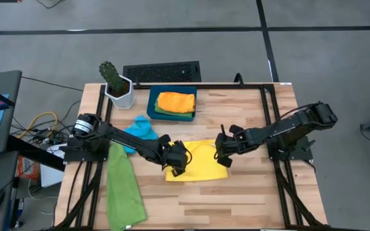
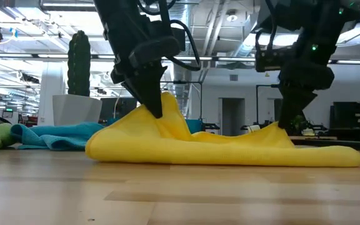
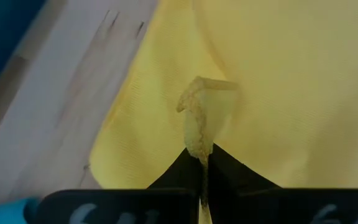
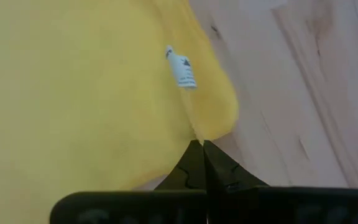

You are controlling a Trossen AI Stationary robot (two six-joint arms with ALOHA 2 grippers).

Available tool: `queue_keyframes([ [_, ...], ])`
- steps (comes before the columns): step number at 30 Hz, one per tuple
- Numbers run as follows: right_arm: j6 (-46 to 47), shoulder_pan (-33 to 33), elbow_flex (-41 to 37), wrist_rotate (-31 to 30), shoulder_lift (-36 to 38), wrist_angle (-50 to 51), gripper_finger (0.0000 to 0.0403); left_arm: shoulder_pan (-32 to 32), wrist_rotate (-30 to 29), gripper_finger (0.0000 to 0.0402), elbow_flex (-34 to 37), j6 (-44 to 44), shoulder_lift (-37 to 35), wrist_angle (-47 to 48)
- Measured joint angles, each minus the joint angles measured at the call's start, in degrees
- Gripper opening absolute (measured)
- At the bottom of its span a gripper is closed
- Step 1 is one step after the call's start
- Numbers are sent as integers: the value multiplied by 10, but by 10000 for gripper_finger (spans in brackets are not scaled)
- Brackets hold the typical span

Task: Fold microfiber towels
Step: Fold the yellow towel

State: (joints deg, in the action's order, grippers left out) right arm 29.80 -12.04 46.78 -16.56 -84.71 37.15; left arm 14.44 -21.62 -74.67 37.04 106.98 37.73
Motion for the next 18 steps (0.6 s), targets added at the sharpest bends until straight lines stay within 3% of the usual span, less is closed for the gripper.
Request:
queue_keyframes([
  [9, -3, 18, -2, 1, 0, -3, 17, -1, -23, 13, 16, 75, -1, 11],
  [18, -3, 20, -2, 2, 0, -2, 19, -1, -9, 123, 50, 116, -1, -33],
])
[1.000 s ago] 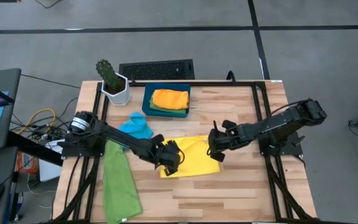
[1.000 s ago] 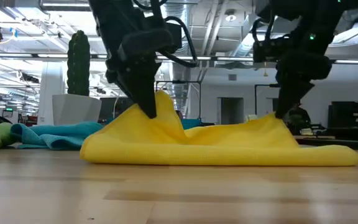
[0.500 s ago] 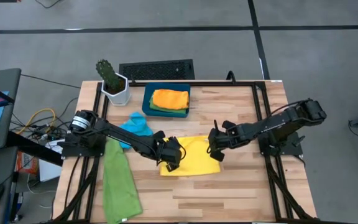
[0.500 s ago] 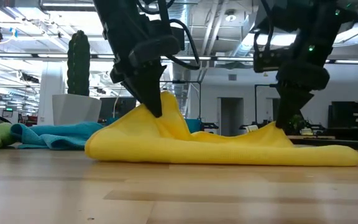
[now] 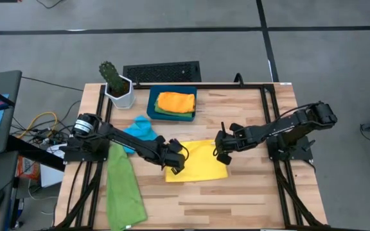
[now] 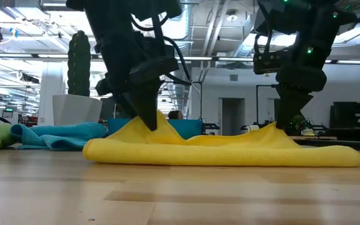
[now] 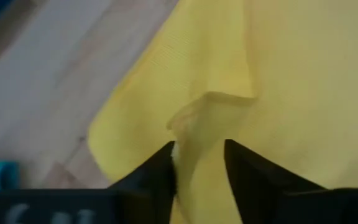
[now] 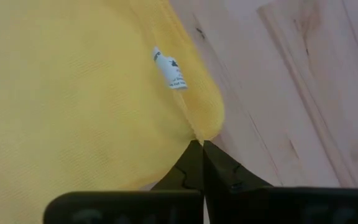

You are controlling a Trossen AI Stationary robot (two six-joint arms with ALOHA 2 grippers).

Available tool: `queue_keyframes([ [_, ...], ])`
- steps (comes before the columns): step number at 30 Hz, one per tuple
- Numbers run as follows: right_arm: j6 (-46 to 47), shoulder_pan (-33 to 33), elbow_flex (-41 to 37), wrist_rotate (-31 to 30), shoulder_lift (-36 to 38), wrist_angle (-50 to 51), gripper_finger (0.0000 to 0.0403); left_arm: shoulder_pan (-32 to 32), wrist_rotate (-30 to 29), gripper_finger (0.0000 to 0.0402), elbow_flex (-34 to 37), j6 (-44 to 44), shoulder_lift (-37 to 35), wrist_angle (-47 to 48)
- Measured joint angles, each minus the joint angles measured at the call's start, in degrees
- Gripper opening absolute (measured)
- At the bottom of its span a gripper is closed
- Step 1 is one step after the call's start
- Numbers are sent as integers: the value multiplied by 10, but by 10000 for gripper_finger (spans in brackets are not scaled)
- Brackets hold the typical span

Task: Fold microfiber towels
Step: Fold the yellow towel

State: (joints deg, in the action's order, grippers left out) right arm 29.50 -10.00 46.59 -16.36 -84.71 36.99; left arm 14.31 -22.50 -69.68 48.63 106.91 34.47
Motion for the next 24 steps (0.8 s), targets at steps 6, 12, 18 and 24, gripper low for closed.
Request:
queue_keyframes([
  [6, 0, 5, 0, 0, 0, 2, 17, -1, 3, 196, 31, 21, 0, -26],
  [12, 0, 16, 0, 0, 0, 2, 23, -6, -19, 211, 46, 37, 0, -21],
  [18, 0, 23, 0, 0, 0, 2, 26, -13, -37, 197, 49, 31, 0, -18],
  [24, 1, 23, 0, 0, 0, 2, 26, -24, -42, 196, 49, 31, 0, -15],
])
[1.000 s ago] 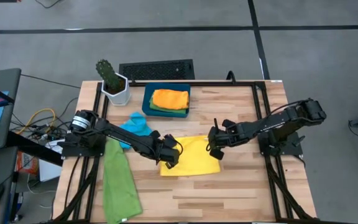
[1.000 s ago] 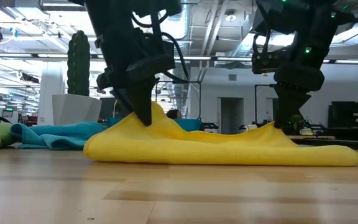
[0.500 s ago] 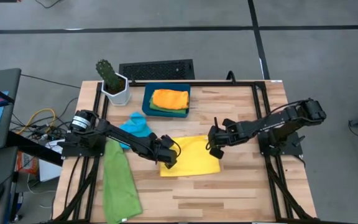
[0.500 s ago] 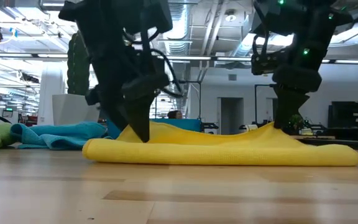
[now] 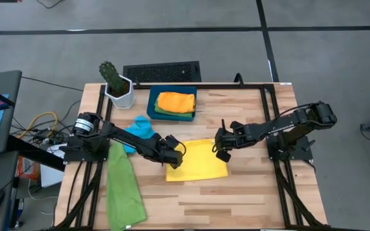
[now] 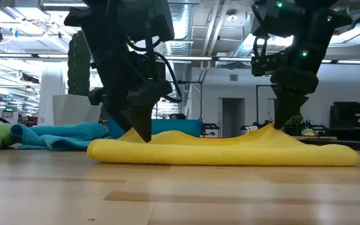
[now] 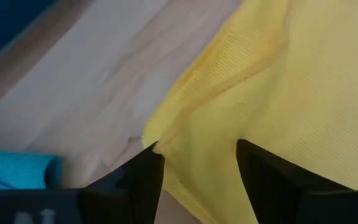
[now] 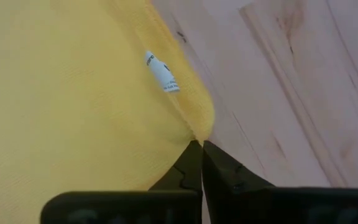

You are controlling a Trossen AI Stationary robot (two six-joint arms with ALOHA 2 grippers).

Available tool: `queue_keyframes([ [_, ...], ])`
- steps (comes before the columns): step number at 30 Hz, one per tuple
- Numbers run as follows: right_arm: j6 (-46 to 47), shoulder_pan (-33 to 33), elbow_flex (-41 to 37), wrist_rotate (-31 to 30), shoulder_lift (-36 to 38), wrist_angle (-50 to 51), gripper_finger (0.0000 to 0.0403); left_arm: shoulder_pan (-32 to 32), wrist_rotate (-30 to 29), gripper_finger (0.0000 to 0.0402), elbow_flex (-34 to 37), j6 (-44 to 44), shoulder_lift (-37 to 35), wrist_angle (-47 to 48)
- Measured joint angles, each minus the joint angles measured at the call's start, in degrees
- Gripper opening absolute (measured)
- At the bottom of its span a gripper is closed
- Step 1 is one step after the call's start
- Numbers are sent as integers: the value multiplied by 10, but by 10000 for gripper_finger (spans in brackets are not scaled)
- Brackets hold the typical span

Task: Fold microfiber towels
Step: Fold the yellow towel

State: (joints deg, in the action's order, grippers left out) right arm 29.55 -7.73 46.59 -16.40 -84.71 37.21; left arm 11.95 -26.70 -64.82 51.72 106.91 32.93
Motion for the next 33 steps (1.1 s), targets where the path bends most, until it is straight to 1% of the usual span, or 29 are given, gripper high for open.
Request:
queue_keyframes([
  [3, 11, 2, 0, 0, 0, 0, 42, -7, 0, 196, 0, -4, 0, 6],
  [11, 17, 27, 0, 9, 10, 5, 102, -21, 10, 195, 0, -26, -8, 9],
  [16, 5, 48, -1, 3, 43, 20, 128, -24, -6, 195, 0, -28, -55, 38],
  [19, -14, 63, -1, -9, 74, 13, 133, -28, -19, 195, 0, -42, -95, 42],
  [21, -27, 73, 0, -3, 89, 0, 134, -31, -21, 195, 0, -48, -119, 33],
  [23, -46, 72, -1, 19, 107, -12, 133, -32, -4, 194, 7, -51, -141, -14],
  [25, -69, 58, -3, 40, 122, -63, 127, -25, 36, 194, 32, -81, -159, -134],
  [28, -90, 26, -45, 46, 156, -147, 113, -17, 99, 190, 90, -119, -162, -320],
  [29, -90, 18, -66, 46, 168, -177, 106, -15, 106, 183, 108, -118, -160, -351],
  [31, -78, 5, -112, 45, 189, -238, 90, -14, 101, 160, 134, -102, -144, -401],
  [33, -60, 3, -163, 45, 203, -300, 69, -18, 88, 124, 157, -93, -132, -406],
])
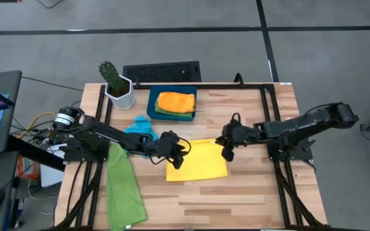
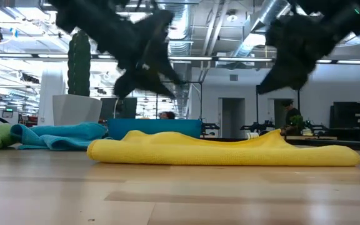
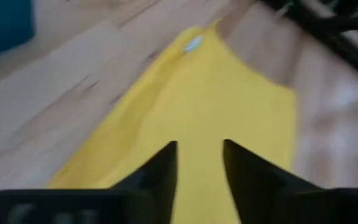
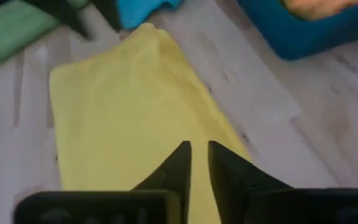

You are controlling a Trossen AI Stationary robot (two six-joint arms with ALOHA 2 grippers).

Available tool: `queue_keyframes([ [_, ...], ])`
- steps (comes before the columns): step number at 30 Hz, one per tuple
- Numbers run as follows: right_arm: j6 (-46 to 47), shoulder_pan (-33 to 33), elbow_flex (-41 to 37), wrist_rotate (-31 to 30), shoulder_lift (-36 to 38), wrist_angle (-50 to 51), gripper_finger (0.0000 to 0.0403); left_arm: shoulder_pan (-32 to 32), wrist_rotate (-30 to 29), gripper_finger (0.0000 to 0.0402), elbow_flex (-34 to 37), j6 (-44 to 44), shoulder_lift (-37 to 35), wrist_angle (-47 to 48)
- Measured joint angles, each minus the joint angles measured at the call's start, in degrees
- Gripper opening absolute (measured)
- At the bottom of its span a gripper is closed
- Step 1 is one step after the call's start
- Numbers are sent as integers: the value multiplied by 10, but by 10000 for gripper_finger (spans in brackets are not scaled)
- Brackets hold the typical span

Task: Fold microfiber towels
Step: Fold the yellow towel

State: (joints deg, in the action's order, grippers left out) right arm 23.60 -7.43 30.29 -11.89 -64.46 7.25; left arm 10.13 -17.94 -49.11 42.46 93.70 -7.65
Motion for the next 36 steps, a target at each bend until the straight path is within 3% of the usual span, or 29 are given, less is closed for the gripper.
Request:
queue_keyframes([
  [4, 40, 19, -71, 0, -14, -99, 23, -15, -7, 34, 15, 10, 31, -6],
  [6, 51, 29, -89, 13, -23, -120, 11, -23, -6, 10, 16, 9, 47, -8],
  [14, 51, 49, -103, 15, -100, -136, 41, -54, -7, 15, 15, 12, 86, 0],
  [23, 69, 84, -103, 22, -193, -198, 19, -68, 1, 1, 16, 4, 86, 29],
  [31, 69, 84, -106, 32, -101, -200, 21, -68, 8, 0, 16, 6, 86, 54],
  [36, 65, 60, -108, 24, -41, -197, 17, -60, 4, 0, 0, -35, 46, 51],
])
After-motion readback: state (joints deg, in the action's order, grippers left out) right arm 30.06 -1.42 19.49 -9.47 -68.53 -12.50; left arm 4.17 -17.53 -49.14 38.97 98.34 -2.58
